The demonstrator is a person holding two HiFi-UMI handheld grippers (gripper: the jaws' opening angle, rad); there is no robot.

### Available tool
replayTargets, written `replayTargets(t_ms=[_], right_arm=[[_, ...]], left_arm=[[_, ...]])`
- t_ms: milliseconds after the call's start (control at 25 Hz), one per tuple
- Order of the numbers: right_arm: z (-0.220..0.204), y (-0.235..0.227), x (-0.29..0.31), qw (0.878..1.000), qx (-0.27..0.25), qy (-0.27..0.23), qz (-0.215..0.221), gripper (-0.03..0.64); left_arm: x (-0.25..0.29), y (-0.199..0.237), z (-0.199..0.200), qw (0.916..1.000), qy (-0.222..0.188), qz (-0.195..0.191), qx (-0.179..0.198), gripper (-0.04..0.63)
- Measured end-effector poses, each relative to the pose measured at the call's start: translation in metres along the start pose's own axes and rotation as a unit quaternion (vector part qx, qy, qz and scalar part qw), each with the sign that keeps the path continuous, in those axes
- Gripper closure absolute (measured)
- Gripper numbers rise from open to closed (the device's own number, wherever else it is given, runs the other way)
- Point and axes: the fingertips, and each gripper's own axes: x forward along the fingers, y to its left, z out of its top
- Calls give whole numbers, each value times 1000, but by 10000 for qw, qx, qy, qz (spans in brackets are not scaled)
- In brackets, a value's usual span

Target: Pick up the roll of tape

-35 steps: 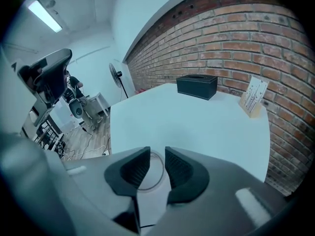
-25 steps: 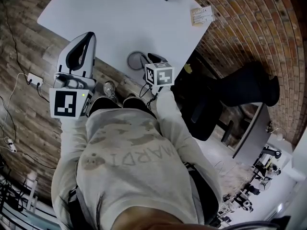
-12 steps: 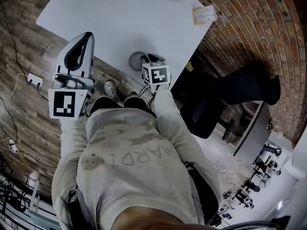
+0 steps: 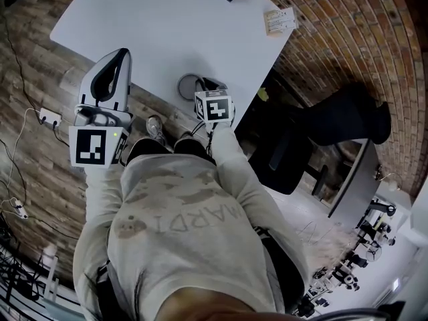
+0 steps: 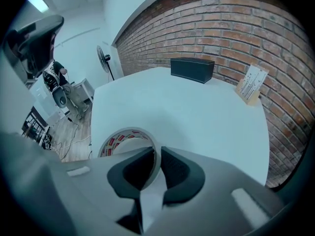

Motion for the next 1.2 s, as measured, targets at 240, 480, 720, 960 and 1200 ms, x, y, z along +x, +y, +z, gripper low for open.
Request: replayTargets(t_ms=[240, 480, 720, 960, 1200], right_arm=[[20, -4, -27, 9979, 230, -605, -37, 560], [38, -12, -63, 9917, 321, -1245, -74, 560], [53, -19, -98, 9837, 360, -1763, -52, 560], [68, -22, -134, 9748, 170, -2222, -87, 560], [81, -23, -170, 9644, 59, -2642, -55, 560]], left_arm=[[-4, -10, 3, 10000, -34, -39, 5, 589], [-8, -29, 9, 9999, -98, -115, 21, 589], [-10, -48, 18, 9997, -167, -169, 50, 589], [-16, -65, 25, 9995, -227, -180, 82, 589], [-23, -83, 33, 9993, -294, -192, 122, 589]])
